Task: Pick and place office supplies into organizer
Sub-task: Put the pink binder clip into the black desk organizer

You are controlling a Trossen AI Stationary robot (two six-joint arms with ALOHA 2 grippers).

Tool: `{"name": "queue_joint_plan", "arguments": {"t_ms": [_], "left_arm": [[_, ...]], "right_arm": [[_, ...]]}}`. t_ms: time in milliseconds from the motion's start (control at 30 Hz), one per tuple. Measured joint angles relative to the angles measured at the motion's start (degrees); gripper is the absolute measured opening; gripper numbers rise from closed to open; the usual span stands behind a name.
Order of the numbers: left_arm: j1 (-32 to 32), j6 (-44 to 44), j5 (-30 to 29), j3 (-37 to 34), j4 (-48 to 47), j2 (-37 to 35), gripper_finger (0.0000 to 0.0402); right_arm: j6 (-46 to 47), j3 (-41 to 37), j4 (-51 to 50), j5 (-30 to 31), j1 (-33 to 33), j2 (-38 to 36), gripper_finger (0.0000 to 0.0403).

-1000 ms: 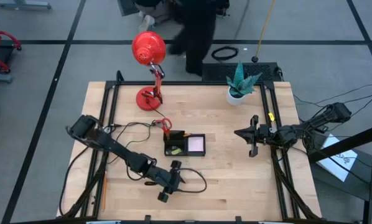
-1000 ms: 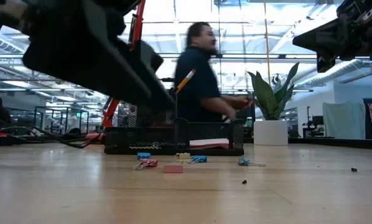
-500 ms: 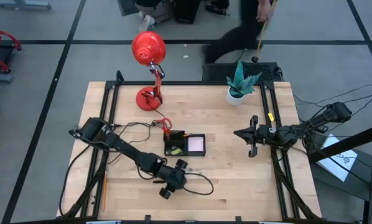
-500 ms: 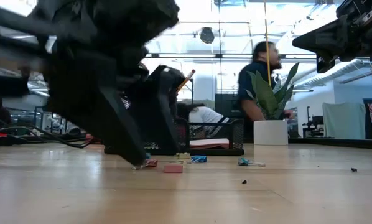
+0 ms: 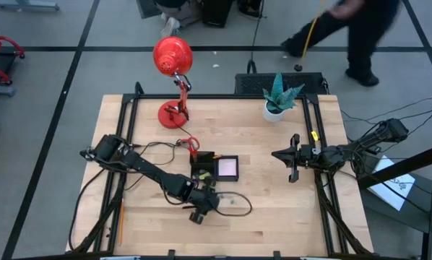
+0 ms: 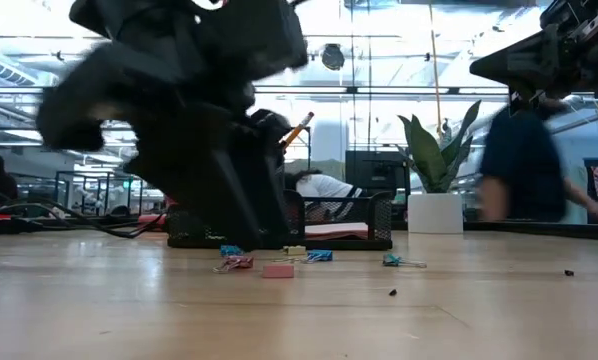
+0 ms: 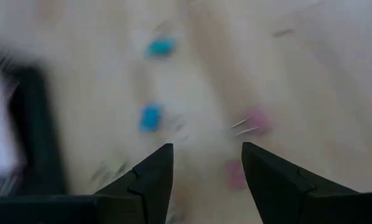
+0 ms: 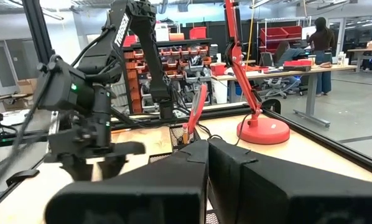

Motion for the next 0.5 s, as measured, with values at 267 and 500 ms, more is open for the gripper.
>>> {"name": "queue_joint_plan", "arguments": {"t_ms": [267,500], "left_arm": [[-3.3,-4.3,-10.0,0.0,-8.6,-2.8,0.0198],[-3.7,-1.0,-2.7,0.0,-7.9,-4.6,0.0198]], "right_arm": [[0.1,0.0,-0.4,0.0,0.0,0.0,0.0],[0.2,0.0,-0.4,0.0,0.0,0.0,0.0]]}}
